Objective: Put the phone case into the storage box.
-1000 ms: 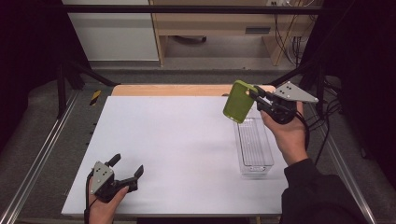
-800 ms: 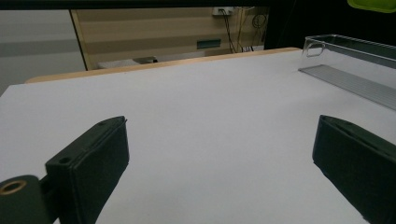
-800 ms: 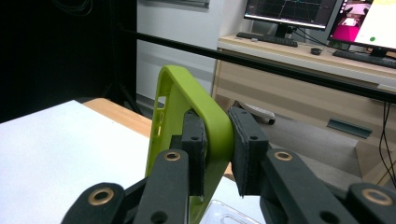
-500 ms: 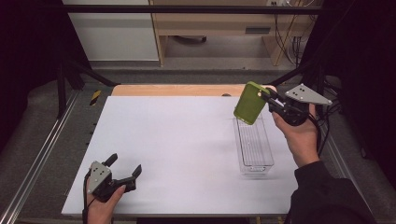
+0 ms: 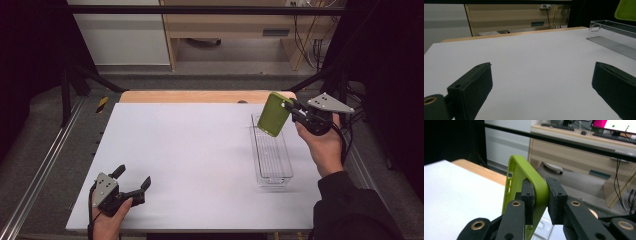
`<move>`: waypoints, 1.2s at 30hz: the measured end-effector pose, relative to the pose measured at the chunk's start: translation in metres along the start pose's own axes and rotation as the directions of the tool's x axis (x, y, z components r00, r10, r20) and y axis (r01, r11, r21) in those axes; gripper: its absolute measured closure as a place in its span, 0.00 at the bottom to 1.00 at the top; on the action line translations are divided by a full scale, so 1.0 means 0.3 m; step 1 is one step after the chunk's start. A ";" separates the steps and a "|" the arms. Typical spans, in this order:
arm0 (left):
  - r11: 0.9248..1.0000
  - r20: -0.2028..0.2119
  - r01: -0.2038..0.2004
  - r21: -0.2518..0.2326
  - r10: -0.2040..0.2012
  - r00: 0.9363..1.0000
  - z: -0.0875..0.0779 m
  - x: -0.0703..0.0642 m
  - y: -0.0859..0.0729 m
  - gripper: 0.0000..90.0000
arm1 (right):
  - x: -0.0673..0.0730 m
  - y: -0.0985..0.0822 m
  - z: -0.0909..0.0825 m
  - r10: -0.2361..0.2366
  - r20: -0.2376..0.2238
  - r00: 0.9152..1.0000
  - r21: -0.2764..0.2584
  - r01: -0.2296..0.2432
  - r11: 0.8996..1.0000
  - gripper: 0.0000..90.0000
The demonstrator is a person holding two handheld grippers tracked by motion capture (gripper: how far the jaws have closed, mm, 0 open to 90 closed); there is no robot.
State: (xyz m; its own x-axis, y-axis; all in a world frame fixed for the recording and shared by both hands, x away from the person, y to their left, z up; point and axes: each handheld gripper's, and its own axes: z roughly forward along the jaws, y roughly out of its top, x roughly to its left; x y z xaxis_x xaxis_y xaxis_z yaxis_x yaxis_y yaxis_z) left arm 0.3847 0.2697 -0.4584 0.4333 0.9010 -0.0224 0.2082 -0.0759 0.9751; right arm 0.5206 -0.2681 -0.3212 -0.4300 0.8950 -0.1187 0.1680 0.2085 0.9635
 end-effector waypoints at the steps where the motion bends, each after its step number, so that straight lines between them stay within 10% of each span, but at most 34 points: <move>1: 1.000 0.001 0.000 0.001 0.000 1.000 0.001 0.000 0.000 0.03 | -0.003 -0.009 0.008 -0.002 0.006 1.000 0.008 0.002 1.000 0.86; 18: 1.000 0.011 -0.001 0.007 0.001 1.000 0.005 0.004 -0.005 0.03 | -0.045 -0.104 0.140 0.010 0.029 1.000 0.104 -0.013 0.995 0.86; 36: 1.000 0.010 -0.004 0.012 0.004 1.000 0.013 0.006 -0.009 0.03 | -0.056 -0.138 0.216 -0.006 0.019 1.000 0.089 0.004 0.996 0.85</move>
State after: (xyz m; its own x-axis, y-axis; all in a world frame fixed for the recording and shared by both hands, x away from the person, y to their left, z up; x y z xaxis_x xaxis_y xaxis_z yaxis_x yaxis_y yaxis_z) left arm 0.3883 0.2700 -0.4619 0.4433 0.8961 -0.0210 0.2168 -0.0845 0.9725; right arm 0.5784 -0.2662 -0.3745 -0.4138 0.9012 -0.1287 0.2449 0.2464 0.9377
